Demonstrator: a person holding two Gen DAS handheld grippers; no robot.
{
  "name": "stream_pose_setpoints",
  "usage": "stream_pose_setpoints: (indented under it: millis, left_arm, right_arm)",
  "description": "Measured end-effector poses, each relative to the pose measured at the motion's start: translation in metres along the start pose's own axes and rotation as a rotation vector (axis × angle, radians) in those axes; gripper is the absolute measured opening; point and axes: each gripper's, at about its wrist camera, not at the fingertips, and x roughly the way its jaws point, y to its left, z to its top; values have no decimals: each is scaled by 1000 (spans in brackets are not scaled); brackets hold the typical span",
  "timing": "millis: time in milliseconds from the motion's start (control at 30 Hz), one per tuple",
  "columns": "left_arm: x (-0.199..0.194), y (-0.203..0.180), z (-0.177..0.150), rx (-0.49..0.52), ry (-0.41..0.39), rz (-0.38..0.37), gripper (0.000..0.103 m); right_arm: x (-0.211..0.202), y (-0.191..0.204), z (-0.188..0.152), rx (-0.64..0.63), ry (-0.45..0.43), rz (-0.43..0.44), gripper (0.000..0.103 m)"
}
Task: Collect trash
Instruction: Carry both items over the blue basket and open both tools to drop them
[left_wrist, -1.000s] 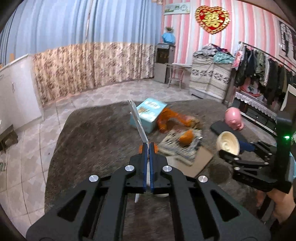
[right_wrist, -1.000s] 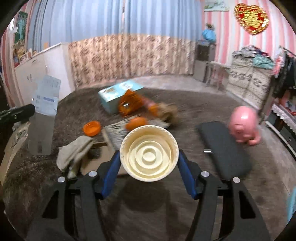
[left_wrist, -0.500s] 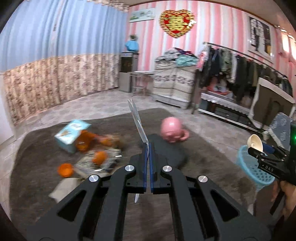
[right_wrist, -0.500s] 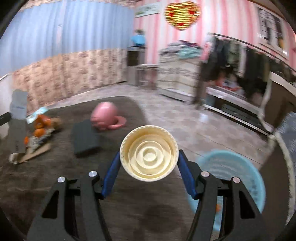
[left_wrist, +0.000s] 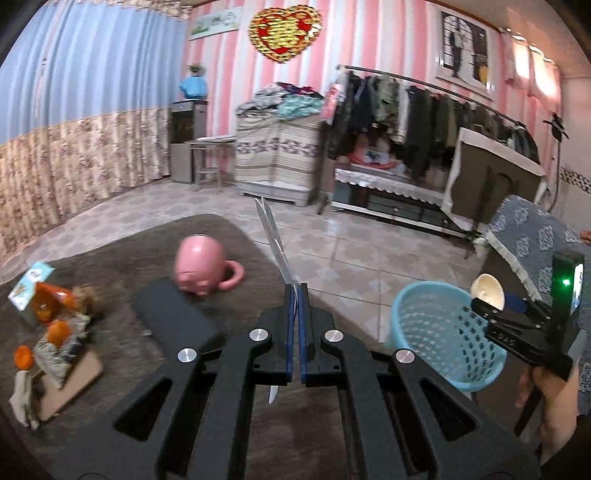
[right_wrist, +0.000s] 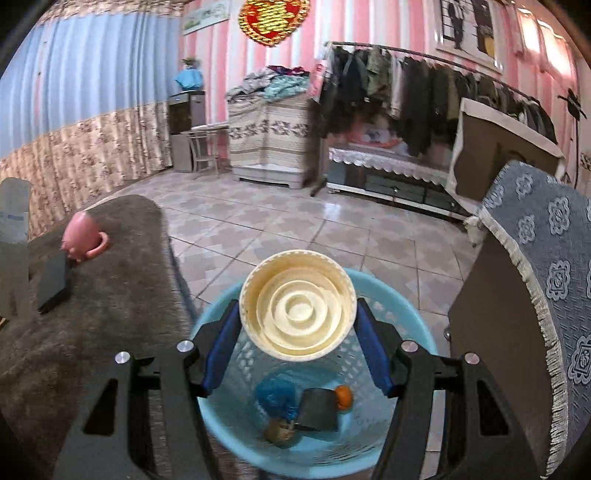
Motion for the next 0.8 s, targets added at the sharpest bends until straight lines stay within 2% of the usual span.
stream_pose_setpoints:
  millis: [433,800]
  left_arm:
    - [60,-92,-5,58,43,-153,0]
    - [98,-143,-10,83,74,-254,0]
  right_arm:
    - [22,-47,-8,80,54,-67,61]
    - [32,-74,-16,147,66,-96,61]
